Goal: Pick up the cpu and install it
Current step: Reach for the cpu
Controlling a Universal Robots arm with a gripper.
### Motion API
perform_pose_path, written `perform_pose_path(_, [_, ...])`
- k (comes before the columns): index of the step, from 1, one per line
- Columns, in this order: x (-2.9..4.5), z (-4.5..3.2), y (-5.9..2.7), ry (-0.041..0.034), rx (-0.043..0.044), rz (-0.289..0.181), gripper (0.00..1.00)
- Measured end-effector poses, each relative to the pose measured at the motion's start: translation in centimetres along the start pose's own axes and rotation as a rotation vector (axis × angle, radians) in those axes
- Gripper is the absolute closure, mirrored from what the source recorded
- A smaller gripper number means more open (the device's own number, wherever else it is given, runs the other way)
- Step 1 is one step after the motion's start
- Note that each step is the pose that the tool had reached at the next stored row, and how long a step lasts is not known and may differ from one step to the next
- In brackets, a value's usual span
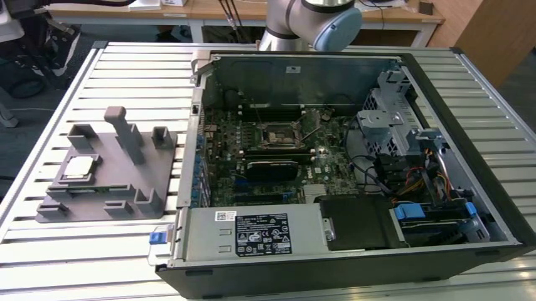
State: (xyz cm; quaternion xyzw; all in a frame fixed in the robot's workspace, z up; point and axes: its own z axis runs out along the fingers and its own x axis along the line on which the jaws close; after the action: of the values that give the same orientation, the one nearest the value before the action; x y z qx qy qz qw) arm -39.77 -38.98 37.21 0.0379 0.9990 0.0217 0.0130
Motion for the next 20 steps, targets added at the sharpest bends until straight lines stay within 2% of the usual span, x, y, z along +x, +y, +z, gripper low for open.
perform_pose_path(2, [0.18,0.04,-0.51,0.0001,0.0001,0.0,0.89])
perform_pose_path(5, [0.62,0.15,-0.68,0.0008,0.0002,0.0,0.89])
perform_pose_path(9, [1.62,0.25,-0.75,0.0028,0.0003,0.0,0.89])
perform_pose_path(16, [3.83,0.47,-0.93,0.0082,0.0006,0.0,0.89])
perform_pose_path(20, [4.67,0.54,-1.0,0.0113,0.0009,0.0,0.89])
